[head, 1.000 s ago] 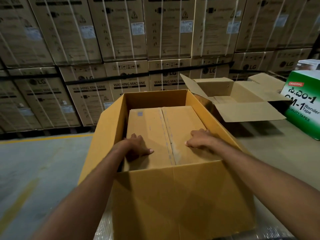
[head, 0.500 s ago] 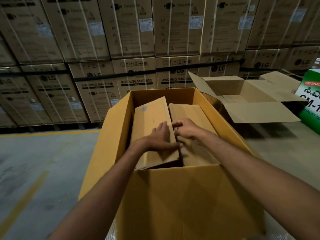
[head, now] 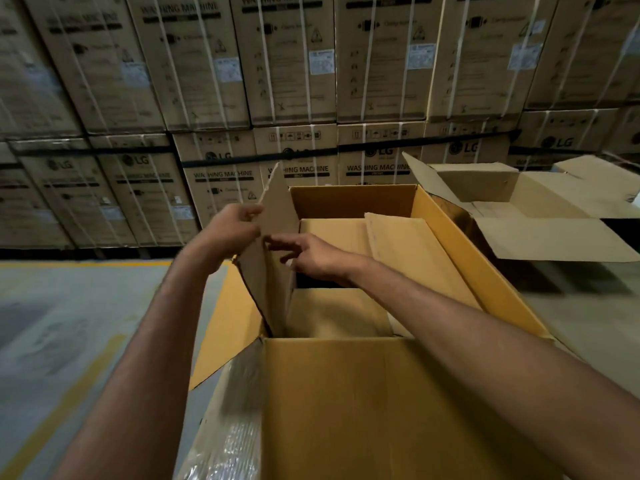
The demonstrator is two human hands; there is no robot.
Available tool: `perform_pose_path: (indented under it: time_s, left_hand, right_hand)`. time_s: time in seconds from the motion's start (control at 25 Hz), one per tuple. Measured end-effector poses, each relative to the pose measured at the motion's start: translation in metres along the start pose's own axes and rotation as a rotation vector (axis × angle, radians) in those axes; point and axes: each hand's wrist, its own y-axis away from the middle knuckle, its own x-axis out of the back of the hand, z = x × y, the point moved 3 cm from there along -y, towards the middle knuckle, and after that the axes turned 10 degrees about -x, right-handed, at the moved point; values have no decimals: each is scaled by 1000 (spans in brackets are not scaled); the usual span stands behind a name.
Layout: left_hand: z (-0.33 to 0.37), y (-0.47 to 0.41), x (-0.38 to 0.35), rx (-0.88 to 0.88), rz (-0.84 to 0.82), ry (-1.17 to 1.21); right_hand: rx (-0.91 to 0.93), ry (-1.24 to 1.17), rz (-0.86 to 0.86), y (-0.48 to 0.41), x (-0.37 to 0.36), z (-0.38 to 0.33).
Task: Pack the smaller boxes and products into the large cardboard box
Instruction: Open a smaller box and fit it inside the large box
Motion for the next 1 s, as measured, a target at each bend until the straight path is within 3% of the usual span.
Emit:
perform_pose_path:
  time_s: [0.08,0.16,0.28,0.4,0.52,0.64,0.76,1.0]
  left_hand:
    - [-20,5,16,83,32,-100]
    - [-28,8,19,116,-16,-459]
    - [3,8,-9,-78,-23,-1043]
    - [38,7,-65,-249,-175,-1152]
    - [27,6,-122,-186,-339,-906]
    - [-2,6,-172,-63,-528,-556]
    - [-3,10,-206,31,-666,-249]
    - [55,-5,-228,94,-526,354]
  right_hand:
    - [-9,79,2,-4,-20,-2]
    - [-5,97,14,-8,-29,3]
    - [-23,125,54,-10,-16,21]
    - [-96,366,151,-7,17,52]
    - [-261,694,282,7,52,88]
    - [-364,899,258,25,67,118]
    - [-360,858,266,37,75,132]
    - [-311,559,486,74,130,92]
